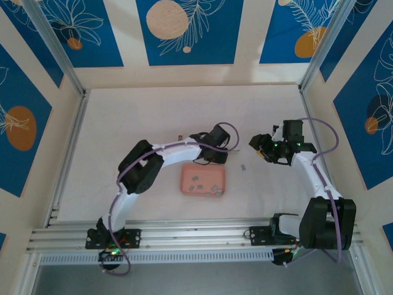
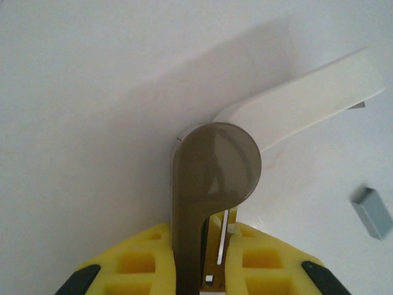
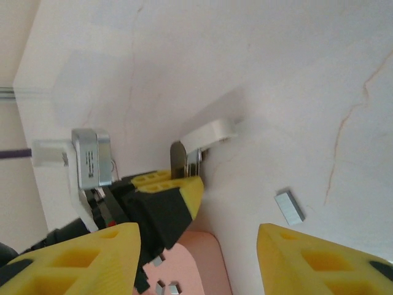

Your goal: Load the staples into the stapler

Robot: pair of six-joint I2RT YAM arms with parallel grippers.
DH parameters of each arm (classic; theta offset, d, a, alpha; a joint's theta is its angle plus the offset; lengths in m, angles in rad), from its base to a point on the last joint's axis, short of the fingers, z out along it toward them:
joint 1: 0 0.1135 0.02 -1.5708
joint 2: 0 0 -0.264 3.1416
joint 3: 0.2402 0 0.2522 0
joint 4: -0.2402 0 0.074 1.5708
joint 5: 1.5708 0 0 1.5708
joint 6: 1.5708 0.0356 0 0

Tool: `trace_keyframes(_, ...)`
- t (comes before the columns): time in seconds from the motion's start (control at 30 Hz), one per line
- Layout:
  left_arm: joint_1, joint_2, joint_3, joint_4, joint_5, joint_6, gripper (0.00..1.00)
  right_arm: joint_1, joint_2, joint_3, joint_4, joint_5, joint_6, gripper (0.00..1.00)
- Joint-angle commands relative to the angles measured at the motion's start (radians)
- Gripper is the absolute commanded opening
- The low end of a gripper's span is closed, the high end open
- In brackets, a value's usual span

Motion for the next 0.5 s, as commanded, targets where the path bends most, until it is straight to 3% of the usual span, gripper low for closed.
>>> trace_keyframes(0.0,0.036,-0.119,-0.129,0.306,0.111,-0.107,0.11,0.032,-0.022,0.012,0.052,-0.035,0.002,0.57)
trace_keyframes(0.2,0.081,-0.197,-0.343,0.692,0.233,-0.266,0.11,0.136,0.013,0.056,0.114,0.021,0.015,0.61)
trace_keyframes(0.47,0.083,-0.217,-0.421,0.851,0.3,-0.316,0.12,0.258,0.156,0.184,0.079,0.147,0.033,0.61)
